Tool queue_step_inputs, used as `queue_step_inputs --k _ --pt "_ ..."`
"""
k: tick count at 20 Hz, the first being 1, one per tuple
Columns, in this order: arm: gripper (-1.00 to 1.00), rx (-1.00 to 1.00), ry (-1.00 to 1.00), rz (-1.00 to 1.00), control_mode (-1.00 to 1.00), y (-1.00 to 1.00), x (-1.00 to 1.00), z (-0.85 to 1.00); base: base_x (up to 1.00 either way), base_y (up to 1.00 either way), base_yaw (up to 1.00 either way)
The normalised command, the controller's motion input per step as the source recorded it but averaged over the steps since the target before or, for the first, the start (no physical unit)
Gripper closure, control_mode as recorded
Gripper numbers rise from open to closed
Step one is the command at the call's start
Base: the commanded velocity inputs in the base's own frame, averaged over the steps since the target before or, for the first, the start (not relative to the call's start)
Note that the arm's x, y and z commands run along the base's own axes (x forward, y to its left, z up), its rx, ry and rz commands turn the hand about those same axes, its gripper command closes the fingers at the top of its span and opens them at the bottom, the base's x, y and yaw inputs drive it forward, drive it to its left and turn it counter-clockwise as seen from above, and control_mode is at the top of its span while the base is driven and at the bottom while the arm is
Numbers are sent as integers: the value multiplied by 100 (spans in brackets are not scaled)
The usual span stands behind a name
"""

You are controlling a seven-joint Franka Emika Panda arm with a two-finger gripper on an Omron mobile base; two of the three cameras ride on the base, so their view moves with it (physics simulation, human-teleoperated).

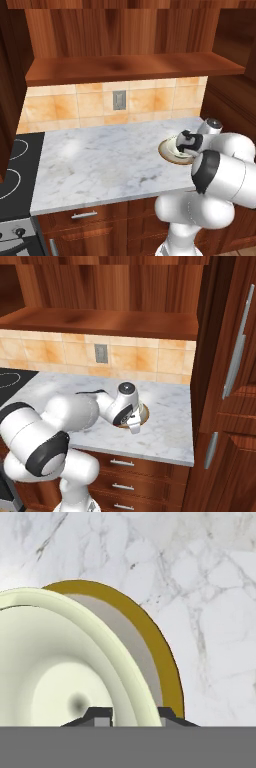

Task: Pick up the bowls on the counter and stack them on top of one another in the open cabinet. Place the smaller bowl on top of the larger bowl.

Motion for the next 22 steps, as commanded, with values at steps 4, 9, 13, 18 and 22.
queue_step_inputs --k 4,9,13,18,22 --pt "100 0 1 0 -100 0 15 -15 0 0 0" --pt "100 0 1 0 -100 0 14 -13 0 0 0" --pt "100 1 0 0 -100 0 2 -6 0 0 0" --pt "100 2 0 1 -100 0 0 -7 0 0 0" --pt "100 2 0 2 -100 0 0 -7 0 0 0"
